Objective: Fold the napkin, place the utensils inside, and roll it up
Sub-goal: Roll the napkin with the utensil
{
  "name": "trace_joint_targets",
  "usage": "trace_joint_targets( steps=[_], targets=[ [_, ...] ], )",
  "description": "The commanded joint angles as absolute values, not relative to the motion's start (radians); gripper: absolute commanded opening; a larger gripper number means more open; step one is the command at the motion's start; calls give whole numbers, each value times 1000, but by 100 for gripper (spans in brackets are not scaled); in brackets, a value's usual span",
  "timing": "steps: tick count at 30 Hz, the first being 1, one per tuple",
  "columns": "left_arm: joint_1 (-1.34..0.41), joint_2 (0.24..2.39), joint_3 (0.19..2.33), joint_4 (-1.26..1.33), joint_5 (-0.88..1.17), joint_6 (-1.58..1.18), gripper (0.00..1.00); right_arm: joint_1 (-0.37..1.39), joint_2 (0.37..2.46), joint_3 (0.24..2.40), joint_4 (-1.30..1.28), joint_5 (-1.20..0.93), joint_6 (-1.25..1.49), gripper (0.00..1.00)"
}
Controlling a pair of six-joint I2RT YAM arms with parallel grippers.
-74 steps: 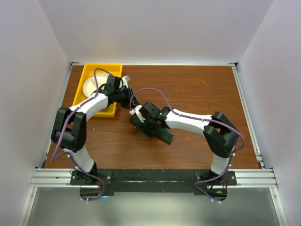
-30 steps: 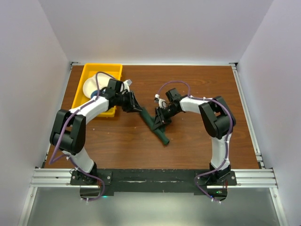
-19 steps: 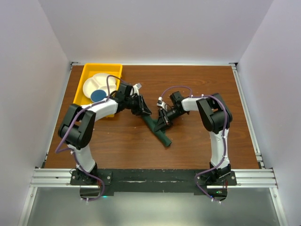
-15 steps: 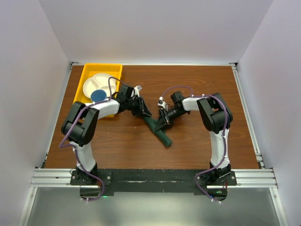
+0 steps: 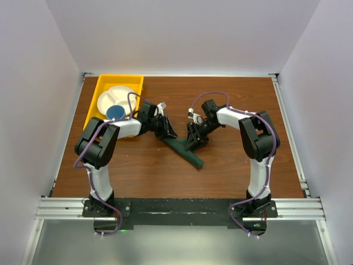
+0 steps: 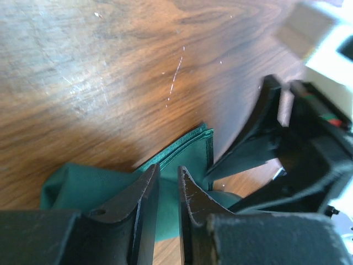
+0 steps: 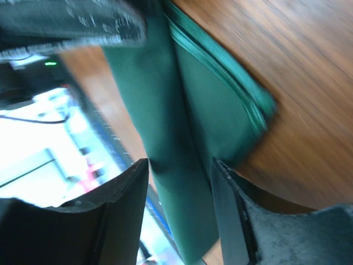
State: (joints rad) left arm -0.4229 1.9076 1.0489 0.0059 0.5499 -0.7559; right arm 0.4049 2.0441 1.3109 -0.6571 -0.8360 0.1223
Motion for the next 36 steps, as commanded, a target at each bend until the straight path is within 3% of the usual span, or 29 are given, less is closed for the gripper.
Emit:
trace_joint_targets(
  steps=[1,7,12,16,20,23,27,33,36],
  targets=[
    [-414,1931,1039,37,520,-732,24,408,1901,1332,-814,-641,37,55],
    [-413,1939,1046,37,520,-726,24,474,1758,1238,-784,-505,52,64],
    [-410,1945,1060,22,520,-719,24,529,1738,1164,-720,-442,103,63],
    [-408,1936,1086,2,520,-709,24,545,1738,1123,-675,-315,159,59],
    [-407,1911,1146,-64,520,-693,24,545,1744,1115,-666,-214,186,43],
    [-402,1885,1190,-106,515,-681,24,543,1759,1135,-675,-193,183,36],
    [-381,1836,1215,-133,520,-680,24,543,1801,1178,-707,-186,181,33],
    [-344,1753,1218,-212,523,-644,25,567,1726,1252,-762,-76,137,60],
    [-316,1704,1187,-227,523,-646,25,618,1675,1285,-766,-28,72,66]
  ],
)
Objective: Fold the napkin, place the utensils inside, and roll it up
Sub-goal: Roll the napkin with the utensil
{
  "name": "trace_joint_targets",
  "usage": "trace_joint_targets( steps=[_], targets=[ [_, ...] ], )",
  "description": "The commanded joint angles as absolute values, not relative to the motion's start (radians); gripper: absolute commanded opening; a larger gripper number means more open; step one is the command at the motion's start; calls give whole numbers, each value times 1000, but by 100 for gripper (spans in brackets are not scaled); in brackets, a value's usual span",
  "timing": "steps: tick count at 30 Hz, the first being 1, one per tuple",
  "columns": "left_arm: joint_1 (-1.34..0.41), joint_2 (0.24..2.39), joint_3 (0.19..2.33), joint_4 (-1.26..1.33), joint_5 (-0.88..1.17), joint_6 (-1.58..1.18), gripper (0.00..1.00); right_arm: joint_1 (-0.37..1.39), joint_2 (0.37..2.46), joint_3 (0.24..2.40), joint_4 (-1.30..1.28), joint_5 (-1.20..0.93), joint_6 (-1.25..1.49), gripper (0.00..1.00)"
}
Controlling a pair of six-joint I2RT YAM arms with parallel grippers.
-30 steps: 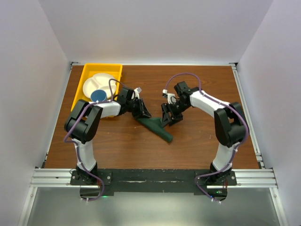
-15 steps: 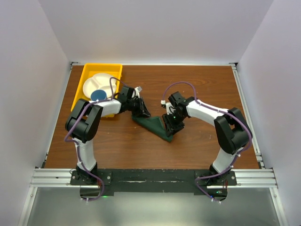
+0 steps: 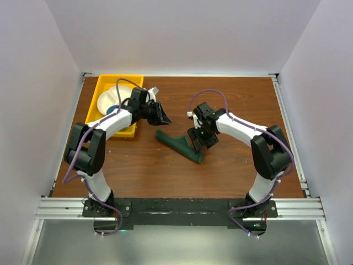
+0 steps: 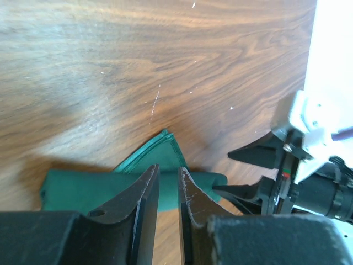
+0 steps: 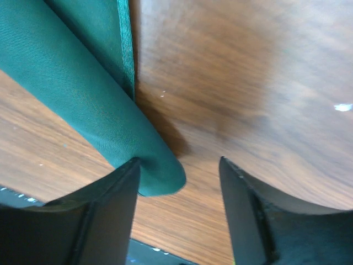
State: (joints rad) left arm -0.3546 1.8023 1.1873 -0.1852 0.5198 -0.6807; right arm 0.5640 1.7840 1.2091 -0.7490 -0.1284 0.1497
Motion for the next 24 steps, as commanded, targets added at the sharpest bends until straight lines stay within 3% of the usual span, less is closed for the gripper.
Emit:
trace_joint_targets(
  steps=[1,12,13,24],
  targets=[
    [-308,1692,1172,-239,520,-649,25,646,1668,1287,-758,-15,42,68],
    [-267,1594,1141,-293,519,-638,28,801,1840,1396,-664,69,-63,73],
    [-267,1592,1131,-293,520,-643,29,810,1853,1404,-664,80,-66,79],
    [-265,1551,1057,-270,532,-657,31,847,1916,1393,-618,143,-46,70]
  ],
)
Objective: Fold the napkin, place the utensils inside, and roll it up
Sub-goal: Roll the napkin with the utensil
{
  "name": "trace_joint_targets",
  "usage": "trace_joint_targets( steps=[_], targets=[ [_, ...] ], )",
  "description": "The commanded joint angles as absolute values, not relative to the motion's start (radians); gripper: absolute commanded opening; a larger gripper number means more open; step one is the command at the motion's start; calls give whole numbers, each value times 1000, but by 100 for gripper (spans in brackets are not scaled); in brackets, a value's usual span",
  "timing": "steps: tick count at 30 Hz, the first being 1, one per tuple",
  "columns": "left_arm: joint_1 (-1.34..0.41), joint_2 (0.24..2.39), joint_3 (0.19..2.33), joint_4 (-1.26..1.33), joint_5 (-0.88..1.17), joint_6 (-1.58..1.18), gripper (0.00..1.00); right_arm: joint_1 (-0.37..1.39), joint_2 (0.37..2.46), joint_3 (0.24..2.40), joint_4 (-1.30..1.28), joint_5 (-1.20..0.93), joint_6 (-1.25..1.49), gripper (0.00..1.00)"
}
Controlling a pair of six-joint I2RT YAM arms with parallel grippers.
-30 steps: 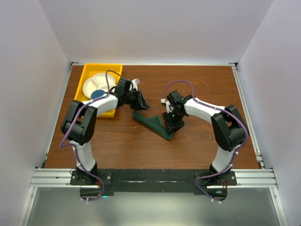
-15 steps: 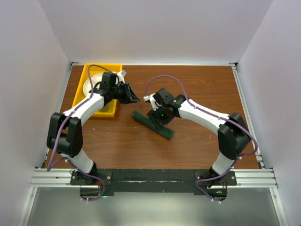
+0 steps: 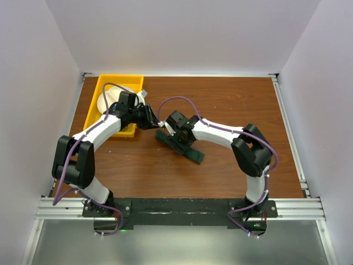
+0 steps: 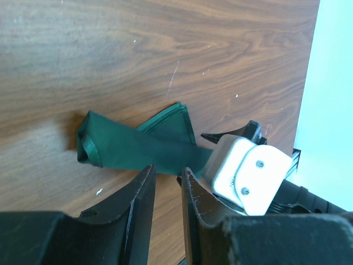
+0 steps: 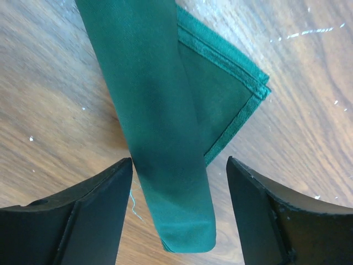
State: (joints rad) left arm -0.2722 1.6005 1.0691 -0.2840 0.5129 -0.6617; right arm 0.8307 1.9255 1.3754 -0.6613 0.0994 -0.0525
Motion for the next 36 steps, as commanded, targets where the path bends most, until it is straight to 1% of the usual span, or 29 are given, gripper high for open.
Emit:
trace_joint_targets(
  steps=[1,3,4,5,6,7,9,10,13,14,17,18,20,21,24,27,30,34,36],
  targets=[
    [-265,1549,1057,-270,534,-655,31,848,1919,1390,-614,143,-38,67],
    [-267,1555,1054,-268,540,-653,31,847,1934,1390,-612,121,-16,57],
    [-267,1555,1054,-268,541,-653,31,847,1943,1394,-615,115,-8,44],
    [-265,1560,1052,-268,543,-650,31,845,1954,1396,-612,103,-8,39],
    [-267,1562,1052,-271,543,-647,31,841,1962,1397,-608,85,24,37],
    [-265,1565,1054,-272,546,-646,31,838,1970,1408,-612,33,29,29],
    [-265,1569,1054,-273,555,-643,31,822,1979,1414,-609,5,55,23],
    [-267,1572,1054,-275,558,-643,31,812,1985,1419,-609,-74,60,19],
    [-267,1574,1051,-268,569,-644,31,766,1999,1422,-603,-214,75,11],
    [-267,1577,1051,-268,572,-644,31,752,1993,1413,-591,-318,83,8],
    [-267,1588,1049,-252,597,-655,31,678,1980,1378,-554,-493,109,8],
    [-268,1588,1045,-236,610,-667,31,639,1988,1374,-555,-606,109,7],
    [-273,1600,1031,-210,630,-684,31,606,2022,1367,-564,-687,101,8],
    [-276,1608,1028,-181,650,-705,31,574,2035,1364,-563,-777,100,8],
    [-311,1643,1017,-112,667,-751,31,520,2103,1353,-569,-903,97,7],
    [-357,1695,1022,-46,655,-796,31,499,2157,1374,-613,-922,72,8],
    [-370,1738,1009,46,638,-844,30,476,2158,1358,-588,-927,101,8],
    [-368,1813,1032,41,601,-815,29,466,2158,1365,-597,-923,98,11],
    [-365,1856,1052,29,583,-793,29,466,2148,1365,-601,-908,101,17]
  ],
)
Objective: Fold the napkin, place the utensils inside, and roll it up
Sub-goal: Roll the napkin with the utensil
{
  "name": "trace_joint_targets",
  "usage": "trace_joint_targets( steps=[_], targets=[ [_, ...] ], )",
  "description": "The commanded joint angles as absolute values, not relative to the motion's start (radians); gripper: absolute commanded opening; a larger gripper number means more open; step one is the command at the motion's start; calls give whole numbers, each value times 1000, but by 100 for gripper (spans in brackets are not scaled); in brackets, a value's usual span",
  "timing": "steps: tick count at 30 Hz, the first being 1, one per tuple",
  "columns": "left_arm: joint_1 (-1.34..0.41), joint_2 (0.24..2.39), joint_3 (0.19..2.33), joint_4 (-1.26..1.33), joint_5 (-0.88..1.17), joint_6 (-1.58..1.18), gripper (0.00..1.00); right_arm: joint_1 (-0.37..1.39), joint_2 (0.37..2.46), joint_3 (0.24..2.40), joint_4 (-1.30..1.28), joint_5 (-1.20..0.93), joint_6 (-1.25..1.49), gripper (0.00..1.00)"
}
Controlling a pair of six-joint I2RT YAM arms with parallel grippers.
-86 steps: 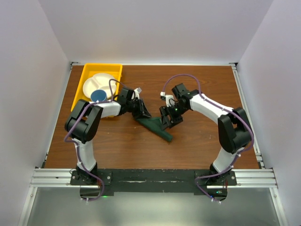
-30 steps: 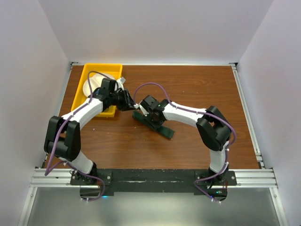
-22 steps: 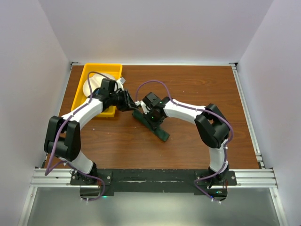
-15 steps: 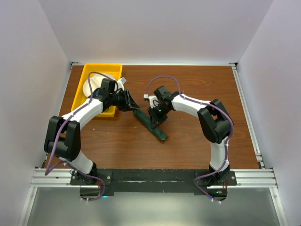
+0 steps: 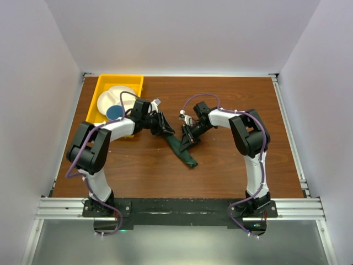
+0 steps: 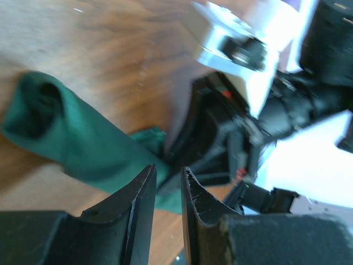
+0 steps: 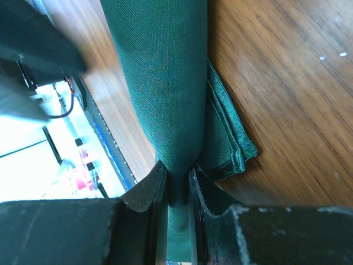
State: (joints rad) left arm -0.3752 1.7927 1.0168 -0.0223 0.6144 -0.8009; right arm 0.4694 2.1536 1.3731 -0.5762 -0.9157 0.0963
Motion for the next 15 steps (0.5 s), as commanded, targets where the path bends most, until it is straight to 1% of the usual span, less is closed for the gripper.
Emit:
trace_joint_targets(
  steps=[1,2,5,6,8,9,12,15],
  targets=[
    [-365,1867,1058,25,577,-787,28,466,2143,1364,-603,-891,104,20],
    [-362,1876,1066,14,560,-770,28,468,2135,1364,-606,-862,109,24],
    [-351,1905,1063,8,545,-746,28,468,2097,1370,-637,-778,110,31],
    [-350,1920,1065,5,542,-739,27,468,2074,1376,-661,-758,104,38],
    [-348,1930,1055,8,534,-727,27,474,2046,1382,-687,-712,84,45],
    [-348,1934,1051,11,532,-727,27,477,2031,1387,-721,-663,77,51],
    [-348,1939,1042,17,532,-726,27,495,1965,1382,-776,-562,52,58],
    [-348,1936,1037,18,534,-719,27,506,1905,1326,-781,-511,58,59]
  ],
)
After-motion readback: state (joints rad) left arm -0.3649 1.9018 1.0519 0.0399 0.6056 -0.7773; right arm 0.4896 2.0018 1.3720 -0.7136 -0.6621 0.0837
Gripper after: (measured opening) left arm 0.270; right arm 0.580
